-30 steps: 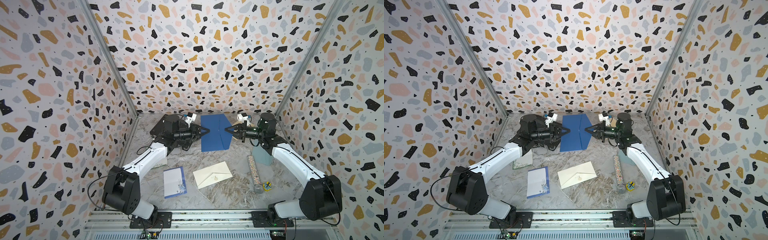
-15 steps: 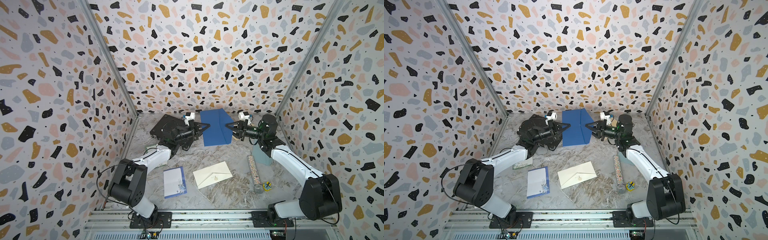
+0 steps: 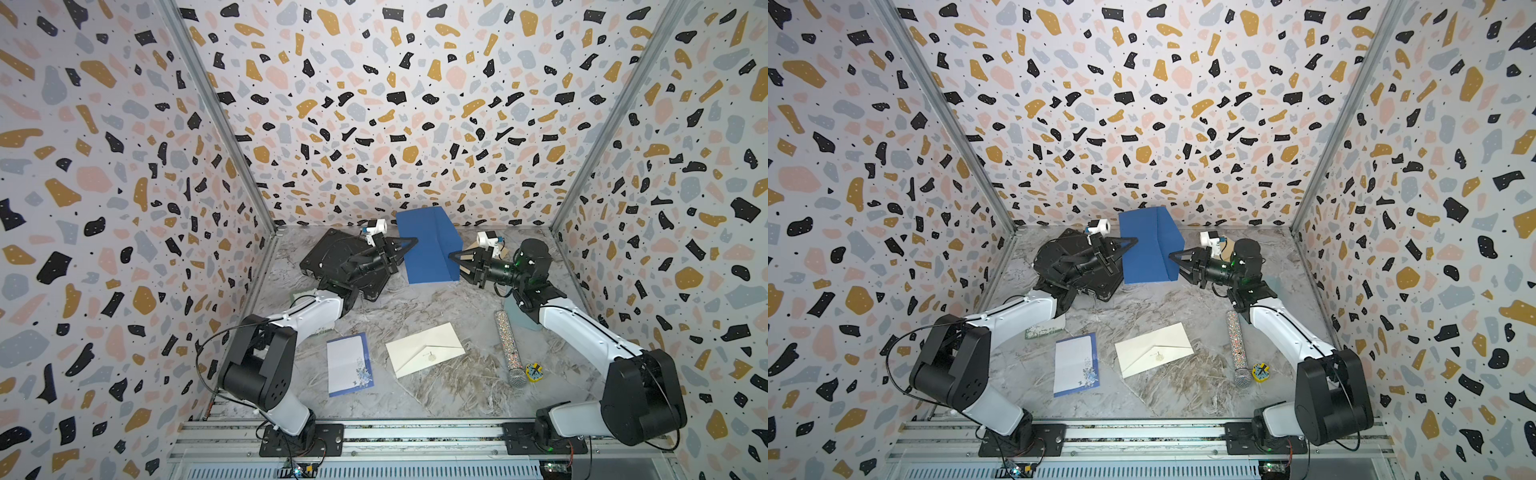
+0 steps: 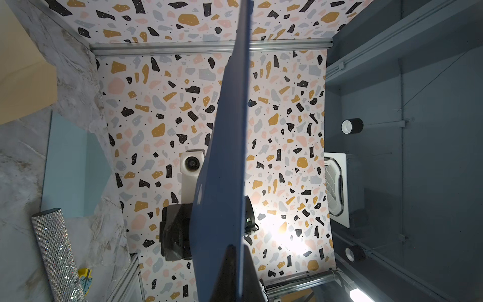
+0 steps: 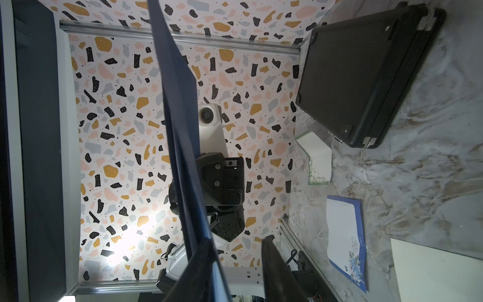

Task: Take the letter paper out of the envelope
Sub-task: Pick up the envelope from the envelope.

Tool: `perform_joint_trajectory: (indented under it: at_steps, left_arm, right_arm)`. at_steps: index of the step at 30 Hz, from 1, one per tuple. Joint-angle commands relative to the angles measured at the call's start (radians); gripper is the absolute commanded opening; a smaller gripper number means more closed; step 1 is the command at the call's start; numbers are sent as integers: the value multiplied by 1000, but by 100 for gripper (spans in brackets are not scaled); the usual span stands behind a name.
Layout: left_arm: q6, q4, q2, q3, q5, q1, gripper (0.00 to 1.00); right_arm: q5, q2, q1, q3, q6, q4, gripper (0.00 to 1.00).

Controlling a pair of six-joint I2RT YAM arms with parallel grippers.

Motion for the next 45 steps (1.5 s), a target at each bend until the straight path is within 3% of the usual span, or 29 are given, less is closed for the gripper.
perform_joint_trajectory:
  at_steps: [1, 13, 17, 21, 24, 25, 26, 29, 33, 35, 38, 45]
  left_arm:
    - [-18, 61, 2, 31, 5, -6, 0]
    - [12, 22, 15, 58, 24, -10, 0]
    - [25, 6, 16, 63, 28, -12, 0]
    - [54, -26, 15, 60, 34, -16, 0]
    - [88, -76, 6, 57, 45, -16, 0]
    - [106, -101, 2, 57, 49, -16, 4]
    - [131, -135, -5, 58, 56, -17, 17]
    - [229, -266, -38, 56, 55, -16, 38]
    - [416, -586, -102, 68, 17, -12, 55]
    - [538, -804, -140, 96, -22, -8, 56]
    - [619, -970, -178, 130, -74, -8, 55]
    - [603, -996, -168, 241, -73, -61, 49]
  right_arm:
    - [11, -24, 36, 5, 13, 63, 35]
    - [-4, -19, 63, 16, 56, 117, 31]
    - [-3, -23, 68, 11, 72, 135, 21]
    - [2, -26, 68, 15, 84, 150, 0]
    - [8, -33, 67, 22, 53, 105, 0]
    - [13, -40, 67, 26, 27, 69, 0]
    - [21, -53, 68, 33, -16, 19, 0]
    - [57, -95, 68, 80, -199, -235, 0]
    - [187, -142, 68, 192, -520, -687, 0]
    - [297, -161, 67, 248, -666, -872, 0]
    - [434, -182, 68, 291, -819, -1005, 0]
    - [623, -189, 73, 315, -1036, -1021, 0]
